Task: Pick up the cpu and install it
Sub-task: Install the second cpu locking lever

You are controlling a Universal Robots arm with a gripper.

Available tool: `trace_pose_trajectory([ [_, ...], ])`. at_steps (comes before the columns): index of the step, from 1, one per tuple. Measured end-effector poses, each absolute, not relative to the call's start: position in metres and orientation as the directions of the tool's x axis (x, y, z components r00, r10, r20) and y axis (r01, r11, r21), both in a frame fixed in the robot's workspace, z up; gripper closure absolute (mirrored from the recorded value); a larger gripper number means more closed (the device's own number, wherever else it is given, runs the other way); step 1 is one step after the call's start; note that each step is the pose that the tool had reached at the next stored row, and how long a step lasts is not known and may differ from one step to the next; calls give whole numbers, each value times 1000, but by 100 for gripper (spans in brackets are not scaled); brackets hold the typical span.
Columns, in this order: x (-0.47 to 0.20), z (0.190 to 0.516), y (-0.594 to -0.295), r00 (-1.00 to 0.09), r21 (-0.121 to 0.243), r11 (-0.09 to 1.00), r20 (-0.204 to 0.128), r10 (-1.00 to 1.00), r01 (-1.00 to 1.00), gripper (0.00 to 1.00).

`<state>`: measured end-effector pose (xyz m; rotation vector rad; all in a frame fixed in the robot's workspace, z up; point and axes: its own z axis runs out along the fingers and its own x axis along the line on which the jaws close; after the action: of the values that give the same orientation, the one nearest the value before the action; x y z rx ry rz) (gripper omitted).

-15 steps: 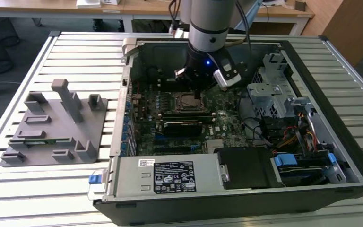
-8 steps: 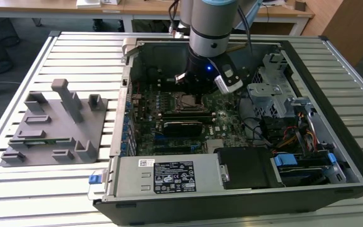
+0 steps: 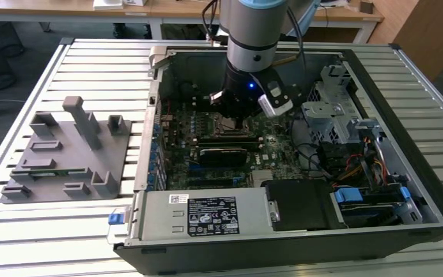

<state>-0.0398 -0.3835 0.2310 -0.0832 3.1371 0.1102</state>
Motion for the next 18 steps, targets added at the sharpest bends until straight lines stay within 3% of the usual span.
trace_pose_trajectory([
  [4, -40, 231, -387, -999, 96, 994, -3, -53, -53, 89],
  [9, -40, 231, -392, -998, 99, 994, 18, -53, -51, 89],
  [18, -40, 230, -399, -998, 104, 993, 23, -53, -50, 89],
])
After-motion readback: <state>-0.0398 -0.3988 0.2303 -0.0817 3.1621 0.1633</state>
